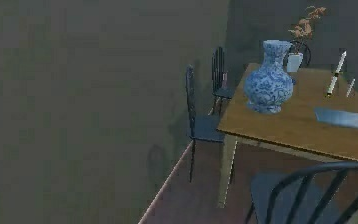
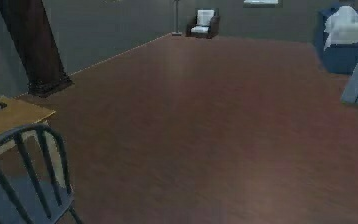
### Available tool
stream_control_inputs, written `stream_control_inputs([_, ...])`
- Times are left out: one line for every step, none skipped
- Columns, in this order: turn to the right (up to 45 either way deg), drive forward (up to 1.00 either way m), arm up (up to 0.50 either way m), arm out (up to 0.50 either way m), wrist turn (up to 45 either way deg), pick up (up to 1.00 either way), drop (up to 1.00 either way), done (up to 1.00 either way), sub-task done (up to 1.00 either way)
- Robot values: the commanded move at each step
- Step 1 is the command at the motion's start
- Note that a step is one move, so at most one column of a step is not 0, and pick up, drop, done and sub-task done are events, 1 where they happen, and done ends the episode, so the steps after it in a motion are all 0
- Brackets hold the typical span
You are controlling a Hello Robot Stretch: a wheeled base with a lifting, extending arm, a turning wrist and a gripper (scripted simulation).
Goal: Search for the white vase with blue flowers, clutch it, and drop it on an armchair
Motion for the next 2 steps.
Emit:
stream_control_inputs([0.0,0.90,0.00,0.00,0.0,0.00,0.00,0.00,0.00])
stream_control_inputs([-33.0,0.00,0.00,0.00,0.0,0.00,0.00,0.00,0.00])
